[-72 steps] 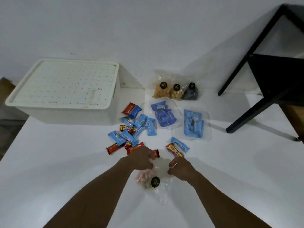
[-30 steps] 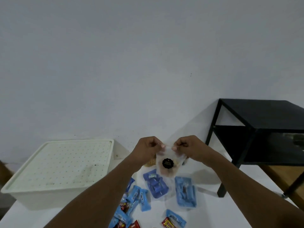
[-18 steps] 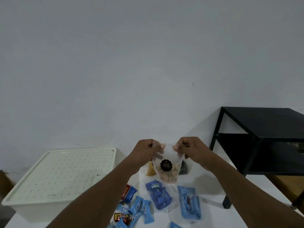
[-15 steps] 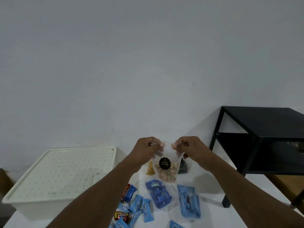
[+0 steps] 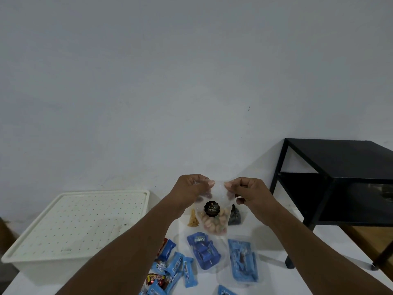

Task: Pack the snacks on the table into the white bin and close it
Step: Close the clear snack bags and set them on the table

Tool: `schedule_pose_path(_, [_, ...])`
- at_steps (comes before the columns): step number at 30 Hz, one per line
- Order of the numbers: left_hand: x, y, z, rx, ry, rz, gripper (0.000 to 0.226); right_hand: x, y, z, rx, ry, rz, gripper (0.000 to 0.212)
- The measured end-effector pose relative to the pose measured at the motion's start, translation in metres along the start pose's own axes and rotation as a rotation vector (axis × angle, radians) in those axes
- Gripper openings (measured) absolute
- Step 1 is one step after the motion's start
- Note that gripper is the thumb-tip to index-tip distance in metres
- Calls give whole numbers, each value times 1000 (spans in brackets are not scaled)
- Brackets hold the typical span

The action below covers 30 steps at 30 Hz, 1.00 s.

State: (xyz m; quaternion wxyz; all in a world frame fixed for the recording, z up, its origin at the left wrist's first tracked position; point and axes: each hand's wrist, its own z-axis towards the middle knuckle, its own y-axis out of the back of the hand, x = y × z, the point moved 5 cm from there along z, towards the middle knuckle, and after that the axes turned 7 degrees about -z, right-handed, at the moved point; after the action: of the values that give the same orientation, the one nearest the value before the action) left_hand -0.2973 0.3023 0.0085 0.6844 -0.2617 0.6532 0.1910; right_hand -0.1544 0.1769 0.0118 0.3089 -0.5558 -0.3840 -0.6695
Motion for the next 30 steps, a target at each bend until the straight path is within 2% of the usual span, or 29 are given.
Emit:
schedule_pose_path(3, [-5,0,1,-5,-25,-4,14,-5,-2,-1,14,-50,93,21])
schedule_pose_path(6, [-2,1,-2,-37,-38,-16,20,-2,-1,-1,-28,-10,41,21])
schedule_pose_path(8, [1,1,-4,-64,-29,-79,28,0,1,1,-66,8,30,21])
schedule_pose_path(11, [4,4,-6,-90,-6,-187,23,-3,6,3,-114,-1,21,25])
schedule_pose_path(14, [3,8,-6,-102,-16,-176,12,-7,3,2,-82,-30,14,24])
schedule_pose_path(16, [0,8,-6,-98,-14,-172,15,-7,-1,3,-63,-49,-1,21])
schedule_pose_path(19, [-3,3,-7,-70,2,-176,17,-1,-7,6,-45,7,-84,16])
schedule_pose_path(23, [-2,3,-9,-25,87,-243,10,9,-1,7,-40,89,-128,23])
schedule_pose_path(27, [-2,1,-11,37,118,-156,21,13,-3,6,52,98,-171,19])
schedule_pose_path(30, [-5,1,-9,-2,58,-128,19,10,-3,7,33,76,-123,16])
